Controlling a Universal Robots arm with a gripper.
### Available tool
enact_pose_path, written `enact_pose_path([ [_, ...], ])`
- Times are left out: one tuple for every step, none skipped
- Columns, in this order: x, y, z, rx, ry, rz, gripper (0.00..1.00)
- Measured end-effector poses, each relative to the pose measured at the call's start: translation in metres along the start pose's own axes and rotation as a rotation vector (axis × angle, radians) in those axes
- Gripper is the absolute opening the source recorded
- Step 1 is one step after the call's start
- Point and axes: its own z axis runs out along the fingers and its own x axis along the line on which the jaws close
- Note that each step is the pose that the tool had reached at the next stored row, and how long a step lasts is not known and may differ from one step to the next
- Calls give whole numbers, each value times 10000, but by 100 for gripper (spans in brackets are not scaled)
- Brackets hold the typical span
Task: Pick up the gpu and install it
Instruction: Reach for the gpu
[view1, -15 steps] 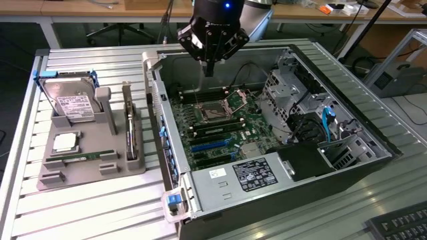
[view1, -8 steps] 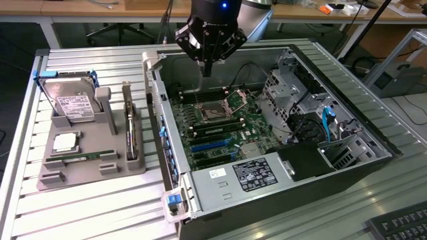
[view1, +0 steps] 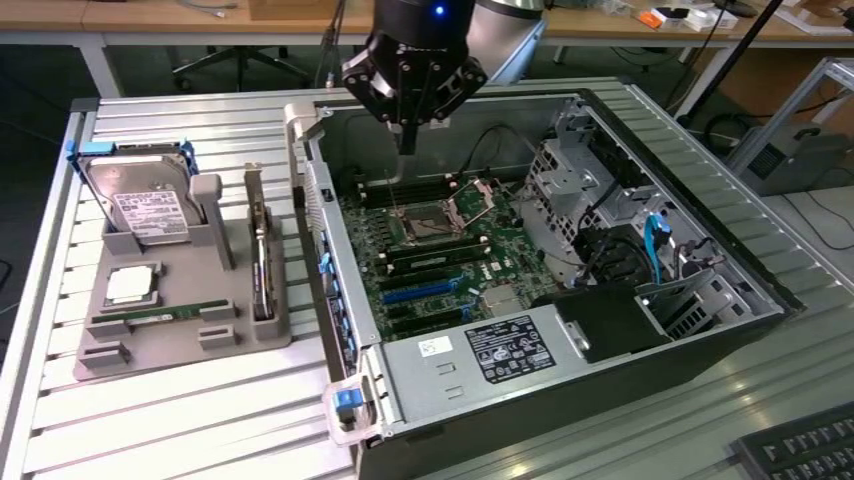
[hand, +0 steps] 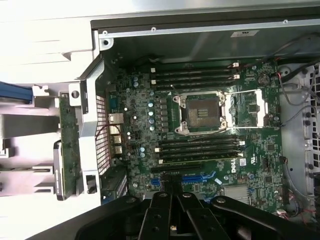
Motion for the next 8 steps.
enact_pose_path([
  [6, -1, 0, 0, -1, 0, 11],
  [14, -1, 0, 0, 0, 0, 11],
  [21, -2, 0, 0, 0, 0, 11],
  [30, -2, 0, 0, 0, 0, 11],
  [35, -3, 0, 0, -1, 0, 11],
  [40, -3, -1, 0, 0, 0, 11],
  [50, -4, -1, 0, 0, 0, 11],
  [57, -5, -1, 0, 0, -1, 11],
])
